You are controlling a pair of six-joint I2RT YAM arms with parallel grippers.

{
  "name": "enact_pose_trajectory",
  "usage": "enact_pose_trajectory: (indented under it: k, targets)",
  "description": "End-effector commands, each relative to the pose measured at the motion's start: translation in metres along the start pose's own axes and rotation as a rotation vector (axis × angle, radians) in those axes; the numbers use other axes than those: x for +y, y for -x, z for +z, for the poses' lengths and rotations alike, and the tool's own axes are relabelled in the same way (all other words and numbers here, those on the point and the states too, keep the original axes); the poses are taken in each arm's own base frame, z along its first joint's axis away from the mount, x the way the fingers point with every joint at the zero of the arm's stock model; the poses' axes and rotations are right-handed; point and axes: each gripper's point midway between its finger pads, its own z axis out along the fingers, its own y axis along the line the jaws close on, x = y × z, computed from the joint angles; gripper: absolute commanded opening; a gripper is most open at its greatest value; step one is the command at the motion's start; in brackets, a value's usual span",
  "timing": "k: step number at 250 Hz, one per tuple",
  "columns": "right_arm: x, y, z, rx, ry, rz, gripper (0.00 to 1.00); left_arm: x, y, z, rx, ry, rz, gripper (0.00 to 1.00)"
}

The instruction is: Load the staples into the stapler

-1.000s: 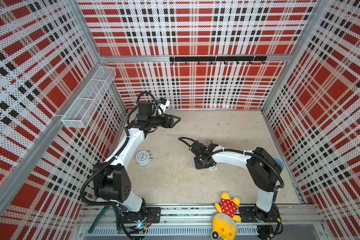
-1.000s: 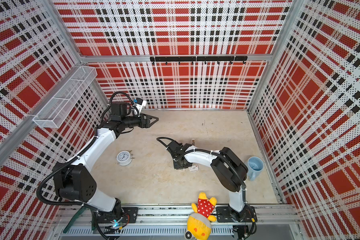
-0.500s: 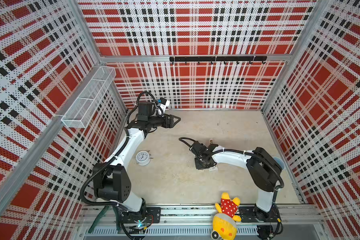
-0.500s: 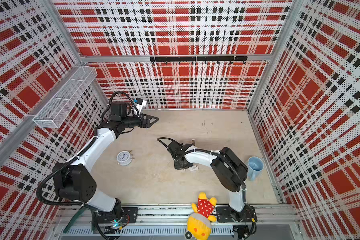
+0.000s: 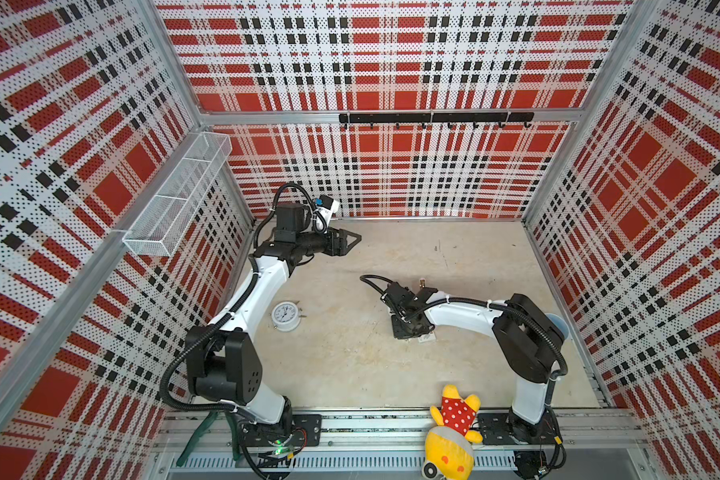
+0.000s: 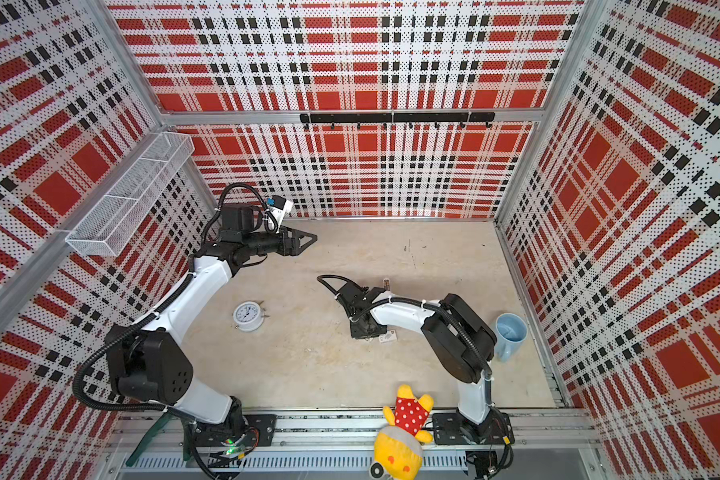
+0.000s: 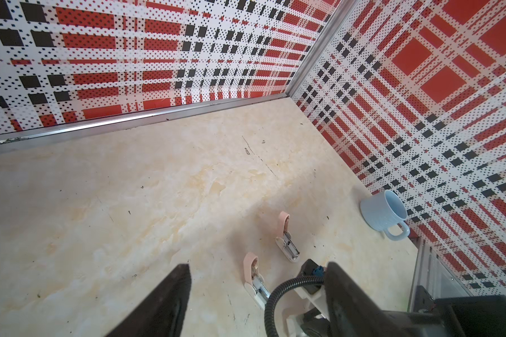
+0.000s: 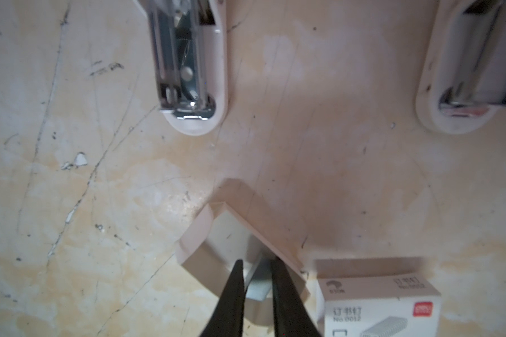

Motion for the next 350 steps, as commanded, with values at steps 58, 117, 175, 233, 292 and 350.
enact_pose_trajectory:
  k: [58, 117, 175, 233, 292, 350]
  targets:
    - [-0.017, -0.011, 0.008, 0.022, -0.041, 0.067, 0.20, -0.008, 0.009, -0.008, -0.038, -0.020, 0.013, 0.75]
    - [-0.010, -0.006, 0.010, 0.013, -0.016, 0.068, 0.19, -0.008, 0.011, -0.012, -0.047, -0.016, 0.015, 0.75]
    - [-0.009, -0.001, 0.011, 0.004, -0.020, 0.049, 0.17, -0.008, 0.011, -0.014, -0.048, -0.013, 0.016, 0.75]
    - [-0.004, 0.010, 0.002, -0.043, -0.004, 0.027, 0.15, -0.008, 0.012, -0.016, -0.048, -0.006, 0.015, 0.75]
    - [0.004, 0.022, -0.008, -0.090, 0.028, 0.003, 0.15, -0.008, 0.012, -0.017, -0.047, -0.003, 0.019, 0.75]
    - [0.011, 0.029, -0.012, -0.118, 0.051, -0.028, 0.15, -0.006, 0.011, -0.019, -0.043, 0.004, 0.016, 0.75]
